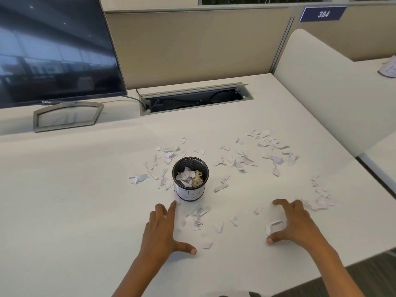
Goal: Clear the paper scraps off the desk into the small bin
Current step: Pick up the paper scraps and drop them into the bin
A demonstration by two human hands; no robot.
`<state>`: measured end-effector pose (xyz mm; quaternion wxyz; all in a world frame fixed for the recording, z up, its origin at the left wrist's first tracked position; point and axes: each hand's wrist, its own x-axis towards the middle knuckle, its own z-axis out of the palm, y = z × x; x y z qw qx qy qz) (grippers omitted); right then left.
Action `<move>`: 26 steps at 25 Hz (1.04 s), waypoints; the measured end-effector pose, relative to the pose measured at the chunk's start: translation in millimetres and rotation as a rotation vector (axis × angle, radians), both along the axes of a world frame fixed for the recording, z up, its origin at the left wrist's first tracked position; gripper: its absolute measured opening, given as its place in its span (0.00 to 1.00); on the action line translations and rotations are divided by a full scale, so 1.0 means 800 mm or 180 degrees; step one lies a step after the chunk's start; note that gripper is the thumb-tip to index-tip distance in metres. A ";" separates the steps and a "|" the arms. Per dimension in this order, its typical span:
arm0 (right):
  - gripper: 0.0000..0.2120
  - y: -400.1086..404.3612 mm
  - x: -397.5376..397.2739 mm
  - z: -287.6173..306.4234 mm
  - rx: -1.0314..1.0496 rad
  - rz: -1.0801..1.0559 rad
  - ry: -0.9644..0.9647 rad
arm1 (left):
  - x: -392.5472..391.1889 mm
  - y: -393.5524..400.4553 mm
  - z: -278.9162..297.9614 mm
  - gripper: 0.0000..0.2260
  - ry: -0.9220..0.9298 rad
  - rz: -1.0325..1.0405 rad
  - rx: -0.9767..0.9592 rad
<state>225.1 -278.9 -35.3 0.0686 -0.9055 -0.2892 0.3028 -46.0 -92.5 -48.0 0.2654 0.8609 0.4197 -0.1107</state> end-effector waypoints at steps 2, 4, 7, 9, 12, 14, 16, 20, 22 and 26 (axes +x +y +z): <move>0.53 0.018 -0.023 0.003 0.0117 0.0364 0.0079 | 0.010 -0.009 -0.002 0.61 -0.0040 -0.0178 0.0005; 0.54 0.038 -0.051 0.003 0.0183 0.0722 0.0154 | 0.019 -0.020 -0.005 0.60 -0.0045 -0.0354 0.0048; 0.55 0.067 -0.093 0.000 0.0195 0.1210 0.0227 | 0.029 -0.028 -0.008 0.55 -0.0266 -0.0294 -0.0068; 0.53 0.084 -0.115 -0.002 0.0210 0.1403 0.0215 | 0.035 -0.028 -0.008 0.47 -0.0540 -0.0094 -0.0225; 0.48 0.104 -0.135 -0.006 0.0314 0.1513 0.0151 | 0.041 -0.029 -0.007 0.33 -0.0911 0.0184 -0.0396; 0.40 0.112 -0.142 -0.011 0.0511 0.1448 0.0229 | 0.043 -0.032 -0.011 0.25 -0.1061 0.0275 -0.0429; 0.30 0.116 -0.144 -0.014 0.0762 0.1276 0.0330 | 0.045 -0.035 -0.012 0.17 -0.1163 0.0373 -0.0366; 0.17 0.119 -0.142 -0.013 0.1131 0.0720 0.0645 | 0.048 -0.039 -0.006 0.09 -0.1461 0.0810 -0.0446; 0.12 0.118 -0.141 -0.005 0.1337 0.0468 0.0764 | 0.049 -0.041 0.004 0.09 -0.1583 0.1030 -0.0474; 0.13 0.113 -0.135 0.031 0.1829 0.0130 0.1056 | 0.050 -0.045 0.039 0.11 -0.2090 0.1102 -0.0368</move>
